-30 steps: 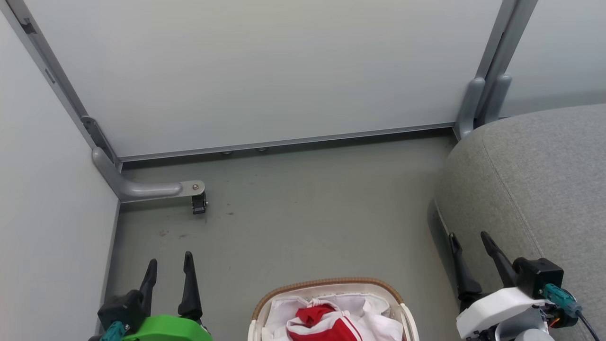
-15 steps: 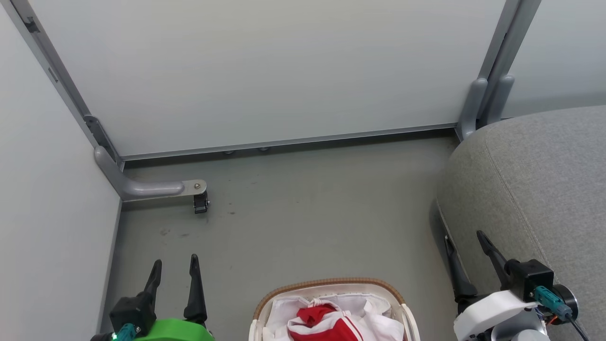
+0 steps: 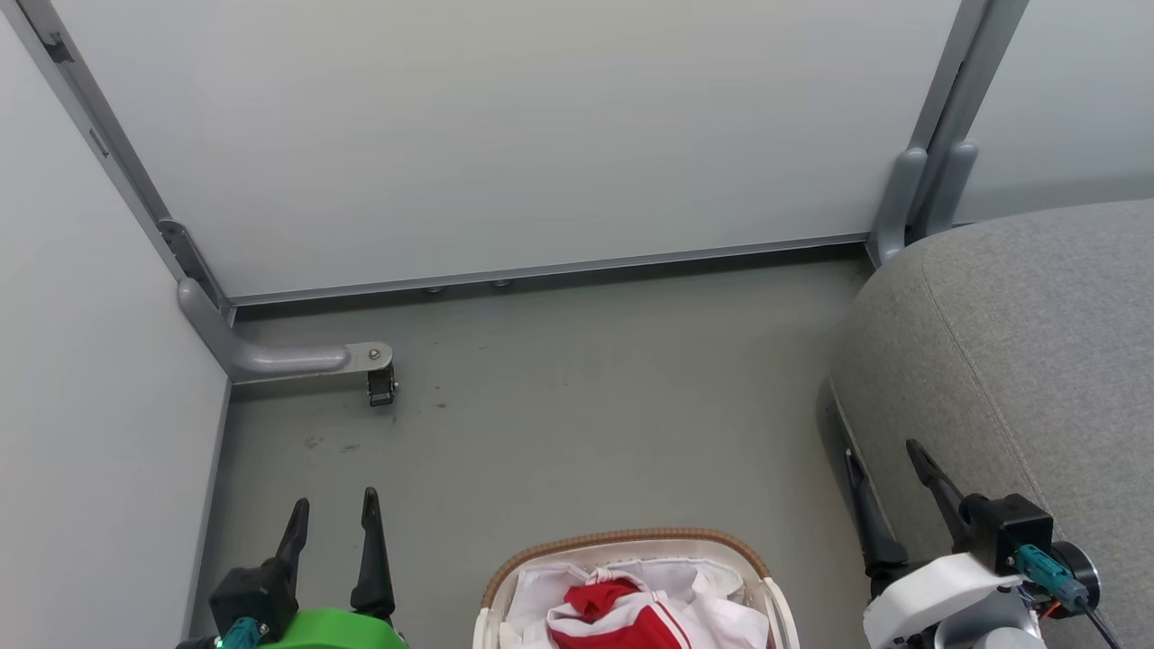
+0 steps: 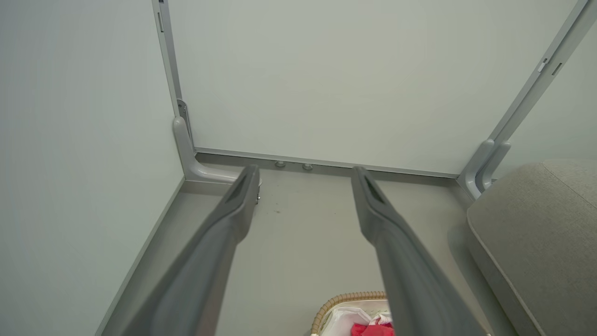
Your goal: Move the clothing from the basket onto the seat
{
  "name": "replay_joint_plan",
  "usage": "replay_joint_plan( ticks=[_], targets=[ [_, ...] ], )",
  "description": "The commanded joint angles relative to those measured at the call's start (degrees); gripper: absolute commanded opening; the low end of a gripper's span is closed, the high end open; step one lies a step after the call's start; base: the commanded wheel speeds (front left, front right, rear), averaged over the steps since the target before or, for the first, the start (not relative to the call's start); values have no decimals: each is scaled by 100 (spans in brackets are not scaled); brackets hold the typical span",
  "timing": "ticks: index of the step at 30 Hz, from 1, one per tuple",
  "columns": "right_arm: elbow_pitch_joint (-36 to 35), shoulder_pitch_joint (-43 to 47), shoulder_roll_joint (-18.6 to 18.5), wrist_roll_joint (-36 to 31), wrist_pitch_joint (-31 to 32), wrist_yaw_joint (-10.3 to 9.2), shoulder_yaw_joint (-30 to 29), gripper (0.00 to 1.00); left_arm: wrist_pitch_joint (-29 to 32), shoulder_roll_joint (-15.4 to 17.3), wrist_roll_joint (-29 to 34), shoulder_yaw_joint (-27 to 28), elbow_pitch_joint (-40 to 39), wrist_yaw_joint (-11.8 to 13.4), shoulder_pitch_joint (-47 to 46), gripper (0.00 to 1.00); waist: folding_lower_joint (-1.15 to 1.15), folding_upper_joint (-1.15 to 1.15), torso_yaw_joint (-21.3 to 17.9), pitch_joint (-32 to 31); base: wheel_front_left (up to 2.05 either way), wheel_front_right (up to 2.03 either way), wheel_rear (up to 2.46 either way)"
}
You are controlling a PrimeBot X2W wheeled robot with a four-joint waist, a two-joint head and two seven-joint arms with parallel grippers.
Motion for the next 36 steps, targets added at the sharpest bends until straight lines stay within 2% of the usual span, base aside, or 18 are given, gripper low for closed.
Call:
replay_joint_plan(
  ticks=[1, 13, 20, 27, 36],
  targets=[
    [15, 24, -34, 24, -28, -1, -7, 100, -22, 36, -1, -1, 6, 28, 83, 100, 0, 0, 0, 3, 0, 0, 0],
    [-26, -24, -34, 32, -28, -1, -36, 100, -22, 36, 3, -3, 5, 9, 54, 100, 0, 0, -33, 64, 0, 0, 0],
    [-98, -127, -34, -14, -28, 0, -97, 100, -22, 34, 225, -307, 91, -86, -177, 100, 0, 0, -91, 319, 0, 0, 0],
    [-302, -528, -32, -88, -26, -1, -150, 100, -22, 32, 605, -791, 312, -222, -744, 100, 0, 0, -272, 1101, 0, 0, 0],
    [-483, -1191, -29, 15, -21, -1, -182, 100, -14, 35, 841, -1456, 1134, -380, -1784, 100, 0, 0, -748, 2394, 0, 0, 0]
  ],
)
